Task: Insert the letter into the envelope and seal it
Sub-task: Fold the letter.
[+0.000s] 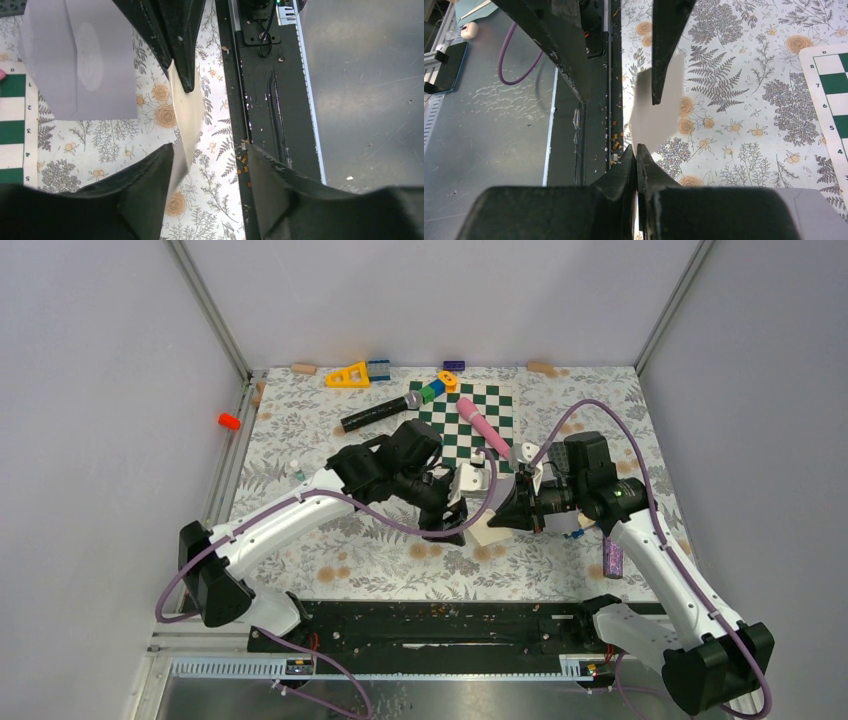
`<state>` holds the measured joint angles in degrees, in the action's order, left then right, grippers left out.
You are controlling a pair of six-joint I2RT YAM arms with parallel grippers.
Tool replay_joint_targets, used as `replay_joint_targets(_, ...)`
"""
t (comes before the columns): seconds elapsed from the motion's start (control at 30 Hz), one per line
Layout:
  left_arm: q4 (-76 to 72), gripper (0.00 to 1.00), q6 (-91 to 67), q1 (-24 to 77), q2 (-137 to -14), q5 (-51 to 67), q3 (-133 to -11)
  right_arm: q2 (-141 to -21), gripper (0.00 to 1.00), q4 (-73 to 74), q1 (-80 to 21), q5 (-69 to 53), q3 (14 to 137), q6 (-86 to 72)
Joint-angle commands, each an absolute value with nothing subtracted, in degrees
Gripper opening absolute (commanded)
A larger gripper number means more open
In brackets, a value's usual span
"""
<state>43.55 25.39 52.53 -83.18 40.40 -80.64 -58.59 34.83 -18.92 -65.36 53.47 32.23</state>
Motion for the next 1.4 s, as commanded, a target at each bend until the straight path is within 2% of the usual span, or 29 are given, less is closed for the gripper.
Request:
replay_joint_targets(0.0,41.4,0.64,24.87,52.91,-83.56,39.94,-83.29,-57.15,0.0,34.61,-19.59,-65.05,53.43,33.48)
replay_joint_targets(0.07,41.33,0.65,24.54,53.0,-83.86,39.38,-83.7,-57.0,0.0,34.57,-19.6,-65.04,53.41,33.61)
replay_joint_targets(0.13,40.8,0.59,23.95,53.08,-84.25,38.79,-83.69,-56.96,0.0,34.56,-19.56,-65.17,53.35,33.58)
replay_joint_targets(0.33,39.1,0.01,22.35,53.74,-85.4,35.48,-83.72,-56.74,0.0,34.63,-19.84,-65.06,53.01,33.82)
replay_joint_targets(0.4,38.47,0.0,21.95,53.72,-85.36,34.67,-83.51,-56.8,0.0,35.6,-19.86,-65.11,53.29,34.94)
replay_joint_targets(0.43,38.34,0.0,21.89,53.74,-85.3,34.43,-83.3,-56.77,0.07,36.09,-19.86,-65.12,53.45,35.23)
replay_joint_targets(0.5,38.04,0.0,21.97,53.72,-84.98,34.0,-82.91,-56.83,0.48,36.66,-19.87,-64.94,53.71,35.47)
replay_joint_targets(0.57,37.75,0.0,22.11,53.75,-84.42,33.62,-82.36,-56.78,0.72,37.21,-19.86,-64.34,53.77,35.84)
replay_joint_targets(0.67,37.62,0.0,22.64,53.71,-83.09,33.31,-81.55,-56.94,0.83,38.5,-19.87,-63.88,53.95,37.17)
replay_joint_targets(0.77,37.68,0.0,23.72,53.75,-81.32,34.54,-80.54,-57.57,0.84,38.75,-19.86,-62.98,53.99,37.68)
replay_joint_targets(0.83,37.95,0.0,24.09,53.73,-80.6,35.06,-80.13,-58.31,0.82,38.86,-19.81,-62.13,54.24,37.71)
replay_joint_targets(1.07,37.97,0.0,24.38,53.28,-79.72,34.45,-79.72,-59.97,0.59,41.43,-19.57,-61.39,55.37,39.2)
replay_joint_targets(1.17,37.97,0.0,24.68,53.26,-79.55,34.38,-79.4,-59.92,0.37,41.37,-19.38,-61.88,55.46,39.05)
replay_joint_targets(1.27,37.71,0.0,24.91,53.26,-79.54,34.27,-78.98,-59.62,0.05,41.41,-19.34,-62.21,55.48,39.02)
replay_joint_targets(1.3,37.77,0.01,24.88,53.26,-79.62,34.35,-79.08,-59.55,0.0,41.41,-19.34,-62.22,55.38,39.09)
replay_joint_targets(1.33,37.78,0.12,24.75,53.27,-79.72,34.34,-79.22,-59.56,0.0,41.44,-19.38,-62.23,55.3,39.17)
replay_joint_targets(1.37,37.79,0.26,24.52,53.26,-79.72,34.24,-79.46,-59.57,0.0,41.41,-19.34,-62.15,55.16,39.24)
